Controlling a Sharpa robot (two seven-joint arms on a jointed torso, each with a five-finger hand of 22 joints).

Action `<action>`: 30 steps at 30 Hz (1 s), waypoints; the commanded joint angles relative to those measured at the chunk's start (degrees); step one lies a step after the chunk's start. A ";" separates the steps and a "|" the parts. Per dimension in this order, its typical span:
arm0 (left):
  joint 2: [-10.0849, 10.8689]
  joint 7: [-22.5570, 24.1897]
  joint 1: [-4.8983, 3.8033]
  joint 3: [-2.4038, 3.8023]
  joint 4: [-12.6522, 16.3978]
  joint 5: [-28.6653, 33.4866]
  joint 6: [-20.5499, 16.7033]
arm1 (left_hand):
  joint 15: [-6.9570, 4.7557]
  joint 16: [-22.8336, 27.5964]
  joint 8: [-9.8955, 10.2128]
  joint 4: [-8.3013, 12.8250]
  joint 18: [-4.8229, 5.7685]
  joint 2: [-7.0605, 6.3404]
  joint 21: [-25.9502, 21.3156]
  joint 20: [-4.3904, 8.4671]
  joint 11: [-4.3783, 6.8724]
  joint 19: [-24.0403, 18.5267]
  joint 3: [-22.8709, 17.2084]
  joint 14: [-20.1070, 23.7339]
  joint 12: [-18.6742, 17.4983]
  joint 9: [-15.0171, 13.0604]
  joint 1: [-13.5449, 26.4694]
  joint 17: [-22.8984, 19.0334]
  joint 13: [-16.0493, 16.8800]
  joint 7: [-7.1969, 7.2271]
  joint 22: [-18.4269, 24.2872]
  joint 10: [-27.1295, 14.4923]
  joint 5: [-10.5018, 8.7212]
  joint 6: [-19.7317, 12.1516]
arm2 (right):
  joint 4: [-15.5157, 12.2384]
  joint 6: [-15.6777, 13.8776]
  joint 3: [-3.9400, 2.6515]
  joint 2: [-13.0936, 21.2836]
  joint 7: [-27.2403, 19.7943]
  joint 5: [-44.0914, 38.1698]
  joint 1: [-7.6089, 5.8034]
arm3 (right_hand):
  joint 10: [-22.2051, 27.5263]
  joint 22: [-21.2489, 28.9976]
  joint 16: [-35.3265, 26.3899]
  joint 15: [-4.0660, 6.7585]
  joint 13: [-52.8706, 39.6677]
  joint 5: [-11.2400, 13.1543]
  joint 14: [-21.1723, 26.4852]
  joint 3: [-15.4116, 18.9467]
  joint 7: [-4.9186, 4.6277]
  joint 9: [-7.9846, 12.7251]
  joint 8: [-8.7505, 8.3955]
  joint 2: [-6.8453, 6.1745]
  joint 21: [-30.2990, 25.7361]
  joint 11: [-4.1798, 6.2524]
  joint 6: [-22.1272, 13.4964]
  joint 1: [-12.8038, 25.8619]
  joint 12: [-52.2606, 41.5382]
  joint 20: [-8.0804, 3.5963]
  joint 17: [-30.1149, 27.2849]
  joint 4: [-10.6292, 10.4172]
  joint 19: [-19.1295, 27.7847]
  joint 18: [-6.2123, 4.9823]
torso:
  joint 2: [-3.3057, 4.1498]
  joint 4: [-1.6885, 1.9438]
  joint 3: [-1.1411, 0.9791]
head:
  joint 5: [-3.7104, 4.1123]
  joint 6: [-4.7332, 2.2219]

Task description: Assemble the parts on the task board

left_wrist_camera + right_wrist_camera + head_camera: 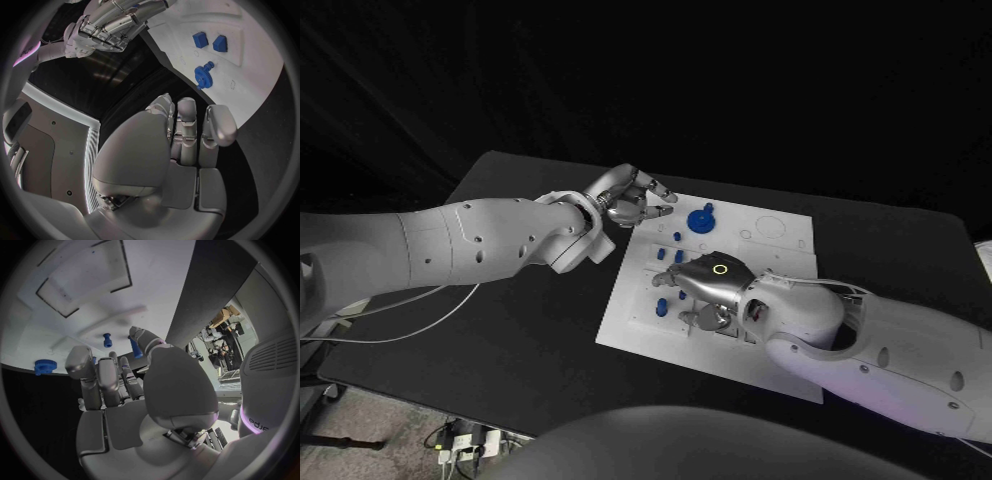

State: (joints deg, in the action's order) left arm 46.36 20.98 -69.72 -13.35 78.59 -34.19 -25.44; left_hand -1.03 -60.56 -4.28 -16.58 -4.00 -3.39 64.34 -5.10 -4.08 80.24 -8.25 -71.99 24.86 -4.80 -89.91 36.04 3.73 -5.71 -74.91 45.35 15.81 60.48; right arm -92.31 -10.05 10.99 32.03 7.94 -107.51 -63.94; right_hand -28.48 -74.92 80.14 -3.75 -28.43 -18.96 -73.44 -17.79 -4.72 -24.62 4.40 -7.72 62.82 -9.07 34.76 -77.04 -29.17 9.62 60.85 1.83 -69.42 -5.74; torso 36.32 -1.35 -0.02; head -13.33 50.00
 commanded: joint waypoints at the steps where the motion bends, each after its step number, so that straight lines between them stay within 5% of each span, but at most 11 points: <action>1: 0.00 0.20 0.00 0.05 0.13 -0.09 0.67 | -0.04 0.22 0.29 0.02 -1.09 -0.04 -0.21 0.05 -0.46 -0.37 -0.24 0.35 0.09 0.07 -0.74 -0.05 -0.09 -0.28 -8.12 0.03 0.26 0.04 | -0.91 -5.77 0.00 1.27 -1.67 0.29 0.02 | 0.83 -6.10 -0.43 0.07 0.17 0.16 0.72 0.70 0.13 0.54 -0.38 0.13 -0.64 -0.14 -0.65 -0.78 0.26 0.09 -0.56 -0.08 0.78 -0.83 | 0.05 -0.09 0.05 | -0.04 0.00; 8: 0.26 0.67 0.01 0.05 0.25 -0.06 0.43 | -0.02 0.22 0.33 -0.01 -1.09 -0.11 -0.25 0.03 -0.50 -0.38 -0.22 0.38 0.05 0.09 -0.76 -0.06 -0.09 -0.36 -8.12 -0.06 0.24 -0.06 | -4.77 -15.43 -0.11 7.46 -5.74 5.23 -1.19 | 1.27 -6.19 -0.32 0.06 0.35 0.06 0.68 1.67 0.40 1.30 -0.43 0.49 -0.65 -0.13 -0.87 -1.36 -0.24 0.15 -0.51 -0.44 0.58 -0.84 | 0.06 -0.15 0.07 | 0.96 0.00; 12: 0.72 1.56 0.01 0.05 0.53 0.20 -0.11 | 0.02 0.18 0.35 -0.12 -1.09 -0.10 -0.25 0.00 -0.54 -0.38 -0.14 0.37 0.03 0.11 -0.56 -0.02 -0.08 -0.41 -8.12 -0.11 0.15 -0.11 | -7.03 -19.74 -0.12 13.06 -10.99 13.08 -2.91 | -0.26 -6.36 -0.26 0.48 0.26 5.45 0.45 4.41 0.08 2.44 -0.29 0.97 -0.44 0.44 -0.84 -1.40 -2.78 -0.11 -0.67 -3.06 -0.17 -0.74 | -0.02 -0.34 0.30 | 1.77 0.00; 15: 1.14 2.22 0.01 0.05 0.90 0.37 -0.65 | 0.02 0.14 0.33 -0.15 -1.08 -0.08 -0.24 -0.01 -0.53 -0.38 -0.12 0.36 0.05 0.11 -0.49 0.03 -0.07 -0.40 -8.13 -0.09 0.12 -0.10 | -8.30 -20.99 -0.08 17.21 -14.26 19.24 -3.67 | -5.20 -5.54 -1.91 0.65 -0.51 8.91 2.60 6.01 -1.19 3.05 0.12 1.52 -3.27 1.12 -0.15 -1.84 -6.81 -0.27 -4.21 -5.69 1.43 -1.24 | -0.09 -0.74 0.63 | 2.18 0.00; 19: 1.75 3.04 0.04 0.05 1.48 0.63 -1.20 | 0.03 0.05 0.29 -0.14 -1.07 0.01 -0.18 -0.03 -0.50 -0.35 -0.13 0.31 0.18 0.09 -0.44 0.13 -0.02 -0.31 -8.15 0.12 0.12 -0.03 | -9.16 -23.15 0.13 23.02 -17.88 26.17 -4.21 | -12.57 -4.56 -3.92 0.87 -1.89 8.85 4.90 6.34 -2.63 3.13 1.79 2.32 -6.58 2.49 3.18 -2.75 -12.06 -0.40 -7.72 -7.23 3.33 -1.78 | -0.07 -1.44 0.98 | 2.68 0.00; 23: 2.25 3.46 0.18 0.05 1.95 0.73 -1.41 | 0.03 0.04 0.27 -0.12 -1.07 0.08 -0.17 -0.04 -0.50 -0.34 -0.16 0.30 0.24 0.09 -0.45 0.12 0.01 -0.27 -8.16 0.23 0.16 0.00 | -9.14 -23.17 0.50 26.89 -17.93 30.14 -4.24 | -20.41 -0.87 -11.19 2.55 -4.14 7.94 13.13 6.07 -3.22 3.19 3.53 2.85 -17.78 4.91 7.16 -3.57 -17.92 -1.52 -19.25 -8.36 10.71 -3.75 | -0.02 -2.13 1.17 | 3.56 0.00; 26: 2.52 3.64 0.36 0.05 2.19 0.77 -1.52 | 0.03 0.03 0.25 -0.12 -1.08 0.13 -0.23 -0.04 -0.51 -0.36 -0.18 0.31 0.30 0.08 -0.44 0.12 0.02 -0.25 -8.15 0.32 0.19 0.02 | -8.99 -21.02 0.78 28.76 -15.35 31.98 -4.21 | -29.01 -0.01 -9.19 3.13 -9.99 7.93 9.56 6.98 -3.06 1.74 7.12 3.45 -20.04 5.92 13.58 -1.11 -25.48 -2.24 -13.58 -10.66 11.58 -3.84 | -0.07 -2.51 1.29 | 4.43 0.00; 28: 2.63 3.76 0.48 0.05 2.28 0.80 -1.61 | 0.03 0.03 0.25 -0.12 -1.08 0.13 -0.23 -0.04 -0.51 -0.36 -0.18 0.31 0.30 0.08 -0.44 0.12 0.02 -0.25 -8.15 0.33 0.19 0.03 | -8.89 -18.33 0.91 29.44 -12.34 32.41 -4.19 | -41.50 -2.09 -2.51 3.37 -28.53 8.07 0.96 8.56 -2.28 0.81 9.21 3.96 -13.86 6.10 17.11 2.62 -39.79 -2.55 -0.47 -13.44 6.59 -2.52 | -0.13 -2.71 1.39 | 5.10 0.00; 30: 2.66 3.90 0.61 0.05 2.30 0.85 -1.71 | 0.03 0.02 0.24 -0.13 -1.08 0.17 -0.25 -0.05 -0.52 -0.36 -0.20 0.30 0.34 0.08 -0.42 0.12 0.03 -0.24 -8.14 0.39 0.21 0.04 | -8.82 -14.94 0.99 29.69 -8.73 32.72 -4.22 | -47.73 -4.58 2.71 3.89 -39.41 8.09 -5.24 10.04 -1.71 0.18 10.24 4.70 -7.43 6.74 18.68 6.27 -47.78 -3.04 9.92 -16.09 1.66 -1.34 | -0.20 -2.85 1.45 | 5.87 0.00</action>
State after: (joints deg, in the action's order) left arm 49.05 23.39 -69.17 -13.35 80.68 -33.87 -26.47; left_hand -1.03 -60.56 -4.28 -16.58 -3.99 -3.62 64.34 -5.10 -4.49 80.25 -8.25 -71.99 24.86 -4.75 -90.14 36.11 3.73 -5.71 -74.90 45.35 15.81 60.48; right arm -101.06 -29.86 11.96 61.77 -5.39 -78.26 -68.17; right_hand -75.71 -74.90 82.37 0.08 -66.89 -10.87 -78.23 -7.89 -6.42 -24.39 14.55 -3.16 55.00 -2.39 53.25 -71.29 -76.11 6.62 69.84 -13.88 -67.31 -7.37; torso 36.22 -3.77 1.24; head -8.34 50.00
